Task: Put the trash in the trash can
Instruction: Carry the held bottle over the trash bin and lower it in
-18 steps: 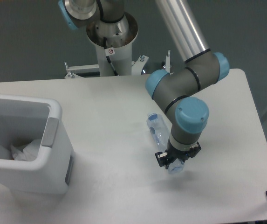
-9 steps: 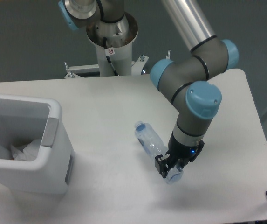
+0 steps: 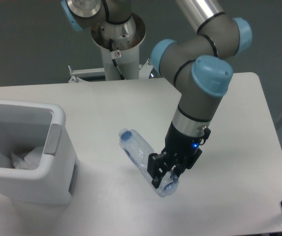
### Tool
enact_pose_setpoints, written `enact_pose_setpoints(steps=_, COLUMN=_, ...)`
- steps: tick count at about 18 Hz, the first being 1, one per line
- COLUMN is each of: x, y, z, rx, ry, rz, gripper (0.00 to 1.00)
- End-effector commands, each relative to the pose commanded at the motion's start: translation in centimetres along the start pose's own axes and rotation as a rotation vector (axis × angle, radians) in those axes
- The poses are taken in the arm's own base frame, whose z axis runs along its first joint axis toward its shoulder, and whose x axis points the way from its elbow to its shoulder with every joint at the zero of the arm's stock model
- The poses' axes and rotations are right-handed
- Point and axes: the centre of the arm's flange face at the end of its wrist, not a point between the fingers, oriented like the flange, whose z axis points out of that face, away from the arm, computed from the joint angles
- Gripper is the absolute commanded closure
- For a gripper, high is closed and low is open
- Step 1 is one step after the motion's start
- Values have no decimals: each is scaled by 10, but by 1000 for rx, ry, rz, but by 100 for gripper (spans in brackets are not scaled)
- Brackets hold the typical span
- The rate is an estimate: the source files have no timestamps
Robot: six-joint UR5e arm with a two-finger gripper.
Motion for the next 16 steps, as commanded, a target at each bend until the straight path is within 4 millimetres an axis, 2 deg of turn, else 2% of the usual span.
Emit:
enact_pose_setpoints(steps=4, x=54, y=-17, z=-38, rx=73, ry=106, rz=88, gripper=40)
enact_pose_setpoints(steps=6, x=81, y=-14, z=-53, rx=111, ry=139, rz=143, gripper=40)
enact_pose_setpoints(steps=8, x=128, y=-3, z=-62, rx=191, ry=181, rz=268, gripper=40)
enact_pose_setpoints(steps=10, x=154, y=2, z=-65, rx=232, ry=206, rz=337, gripper=40)
enact_pose_setpoints(steps=13, x=194, y=21, z=-69, rx=228, ry=250, rz=411, gripper=40)
enact_pose_setpoints(steps=16, x=224, y=42, z=-53, rx=191, ry=279, rz=447, gripper=40)
